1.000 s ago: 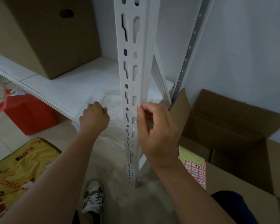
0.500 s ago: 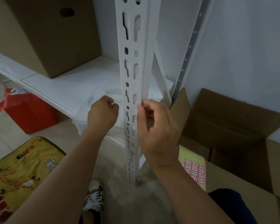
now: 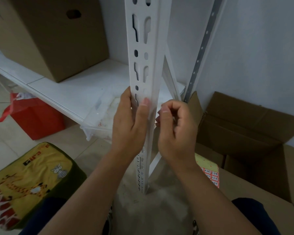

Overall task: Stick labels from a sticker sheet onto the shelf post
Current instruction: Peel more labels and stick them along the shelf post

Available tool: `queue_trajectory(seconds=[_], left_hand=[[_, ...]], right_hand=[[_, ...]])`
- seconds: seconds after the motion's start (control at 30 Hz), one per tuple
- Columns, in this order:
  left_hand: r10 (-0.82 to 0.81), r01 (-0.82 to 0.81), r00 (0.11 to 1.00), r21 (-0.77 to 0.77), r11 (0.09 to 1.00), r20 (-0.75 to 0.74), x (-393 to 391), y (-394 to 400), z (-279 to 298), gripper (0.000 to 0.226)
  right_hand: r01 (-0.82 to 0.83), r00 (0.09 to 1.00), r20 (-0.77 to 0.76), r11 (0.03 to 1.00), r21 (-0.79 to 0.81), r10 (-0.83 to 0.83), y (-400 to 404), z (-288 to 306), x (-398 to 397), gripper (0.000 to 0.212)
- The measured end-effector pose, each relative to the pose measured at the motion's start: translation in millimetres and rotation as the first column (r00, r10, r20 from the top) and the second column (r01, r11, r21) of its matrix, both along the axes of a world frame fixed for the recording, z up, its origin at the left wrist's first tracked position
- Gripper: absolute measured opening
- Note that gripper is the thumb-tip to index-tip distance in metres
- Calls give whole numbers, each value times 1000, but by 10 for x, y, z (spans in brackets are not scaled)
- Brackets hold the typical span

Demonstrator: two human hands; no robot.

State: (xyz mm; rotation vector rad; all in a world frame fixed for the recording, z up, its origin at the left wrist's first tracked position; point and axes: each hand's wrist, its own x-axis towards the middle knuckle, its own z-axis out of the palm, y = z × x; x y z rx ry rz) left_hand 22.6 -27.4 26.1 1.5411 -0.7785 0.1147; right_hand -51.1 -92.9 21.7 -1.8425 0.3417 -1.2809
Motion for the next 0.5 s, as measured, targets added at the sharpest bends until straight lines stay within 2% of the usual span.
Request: queue_trajectory(seconds=[0.1, 0.17, 0.23, 0.37, 0.5], left_hand=[[-3, 2, 1000, 53, 999, 23, 45, -8, -36, 51], [-4, 1, 999, 66, 998, 37, 78, -7, -58, 55], [-16, 12, 998, 66, 998, 66, 89, 6, -66, 53], [-76, 70, 992, 66, 995, 96, 93, 46, -90, 35], [-146, 143, 987, 57, 988, 62, 80, 89, -85, 43]], right_hand=[[-37, 997, -64, 991, 130, 45, -3, 21, -45, 17], [-54, 995, -71, 981, 185, 68, -2, 47, -68, 22], [-74, 994, -65, 970, 231, 91, -14, 71, -85, 25], [-99, 991, -60, 944, 314, 124, -60, 91, -99, 22], [-144, 979, -86, 923, 356, 186, -86, 97, -99, 20]])
